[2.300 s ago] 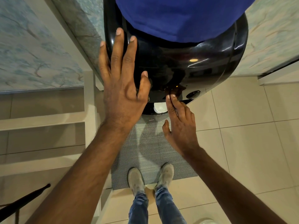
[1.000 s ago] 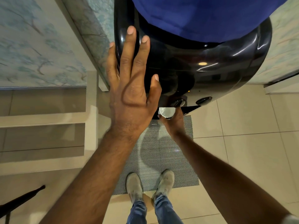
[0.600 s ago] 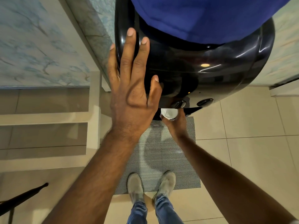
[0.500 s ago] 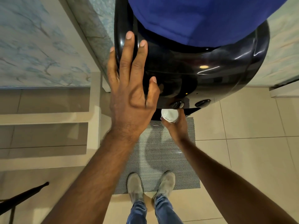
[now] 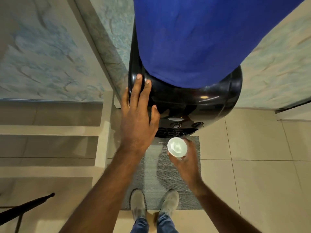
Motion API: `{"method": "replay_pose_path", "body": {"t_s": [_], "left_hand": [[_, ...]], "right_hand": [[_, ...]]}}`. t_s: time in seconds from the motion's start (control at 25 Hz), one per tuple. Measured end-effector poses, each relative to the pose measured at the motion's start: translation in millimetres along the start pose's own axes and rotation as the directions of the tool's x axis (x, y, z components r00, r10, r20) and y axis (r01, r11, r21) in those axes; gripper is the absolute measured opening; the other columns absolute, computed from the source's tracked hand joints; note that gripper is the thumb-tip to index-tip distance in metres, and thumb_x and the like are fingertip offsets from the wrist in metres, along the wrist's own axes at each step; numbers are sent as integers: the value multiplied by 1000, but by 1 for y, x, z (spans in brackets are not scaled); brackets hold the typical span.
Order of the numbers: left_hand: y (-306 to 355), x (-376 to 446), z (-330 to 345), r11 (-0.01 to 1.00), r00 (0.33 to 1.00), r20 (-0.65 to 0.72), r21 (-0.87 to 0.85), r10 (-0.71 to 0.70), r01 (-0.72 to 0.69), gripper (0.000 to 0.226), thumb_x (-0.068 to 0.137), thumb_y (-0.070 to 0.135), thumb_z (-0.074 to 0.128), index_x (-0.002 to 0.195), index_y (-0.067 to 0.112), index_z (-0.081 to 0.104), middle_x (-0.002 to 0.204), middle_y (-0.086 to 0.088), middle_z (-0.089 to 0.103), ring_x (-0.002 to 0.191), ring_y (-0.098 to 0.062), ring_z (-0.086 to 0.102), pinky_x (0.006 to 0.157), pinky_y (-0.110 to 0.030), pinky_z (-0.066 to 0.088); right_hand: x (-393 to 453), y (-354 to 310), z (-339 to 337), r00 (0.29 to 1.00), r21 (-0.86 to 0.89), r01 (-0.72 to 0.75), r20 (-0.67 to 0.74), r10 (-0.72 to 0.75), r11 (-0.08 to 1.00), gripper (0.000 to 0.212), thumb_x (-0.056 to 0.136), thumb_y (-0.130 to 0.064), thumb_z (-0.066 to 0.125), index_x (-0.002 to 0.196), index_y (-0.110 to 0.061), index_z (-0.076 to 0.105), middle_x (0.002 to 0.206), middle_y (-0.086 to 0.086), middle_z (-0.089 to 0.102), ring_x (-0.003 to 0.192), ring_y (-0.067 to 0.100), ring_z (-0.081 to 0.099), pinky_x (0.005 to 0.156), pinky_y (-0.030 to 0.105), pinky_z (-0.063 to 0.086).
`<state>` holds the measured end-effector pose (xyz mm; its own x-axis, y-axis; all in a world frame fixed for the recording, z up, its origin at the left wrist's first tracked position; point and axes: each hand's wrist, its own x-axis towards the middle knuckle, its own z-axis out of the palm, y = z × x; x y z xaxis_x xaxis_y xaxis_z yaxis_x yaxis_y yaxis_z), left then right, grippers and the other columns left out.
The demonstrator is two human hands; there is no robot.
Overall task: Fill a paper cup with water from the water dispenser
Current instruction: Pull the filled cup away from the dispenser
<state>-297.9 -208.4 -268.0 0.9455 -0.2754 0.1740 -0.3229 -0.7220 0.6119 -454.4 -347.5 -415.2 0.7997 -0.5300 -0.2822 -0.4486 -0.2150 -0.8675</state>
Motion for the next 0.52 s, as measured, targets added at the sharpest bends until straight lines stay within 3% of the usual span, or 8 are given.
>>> {"method": "replay_pose_path", "body": {"t_s": [0.08, 0.24, 0.4, 0.52], "left_hand": [[12, -1, -16, 998, 996, 60, -8, -64, 65, 65, 103, 31, 51, 163, 31, 25, 173, 14, 8, 159, -28, 11, 123, -51, 37], [27, -12, -51, 990, 985, 101, 37, -136, 133, 58, 104, 32, 53, 159, 23, 38, 171, 3, 23, 156, -23, 24, 121, -51, 40], [39, -24, -101, 986, 981, 115, 77, -156, 148, 59, 104, 34, 54, 159, 24, 36, 171, -1, 23, 157, -23, 25, 123, -49, 38], [45, -30, -148, 981, 988, 57, 137, -143, 134, 57, 103, 32, 55, 157, 19, 41, 170, -5, 26, 155, -28, 28, 124, -47, 36]], "right_hand": [[-15, -24, -11, 1000, 11, 19, -3, -19, 1000, 77, 74, -14, 93, 137, -23, 51, 130, -5, 54, 118, 10, 57, 89, 15, 53], [-43, -83, -33, 997, 63, 74, -23, -73, 995, 79, 72, -18, 94, 138, -22, 52, 131, -4, 55, 121, 4, 55, 97, 23, 53], [-58, -147, -54, 983, 56, 181, 12, -182, 982, 76, 69, -5, 94, 133, -15, 56, 125, -9, 54, 114, -16, 48, 87, 2, 42], [-65, -193, -65, 970, 70, 234, 45, -238, 970, 76, 68, -13, 97, 130, -23, 55, 124, -5, 57, 112, -11, 53, 86, 1, 42]]}}
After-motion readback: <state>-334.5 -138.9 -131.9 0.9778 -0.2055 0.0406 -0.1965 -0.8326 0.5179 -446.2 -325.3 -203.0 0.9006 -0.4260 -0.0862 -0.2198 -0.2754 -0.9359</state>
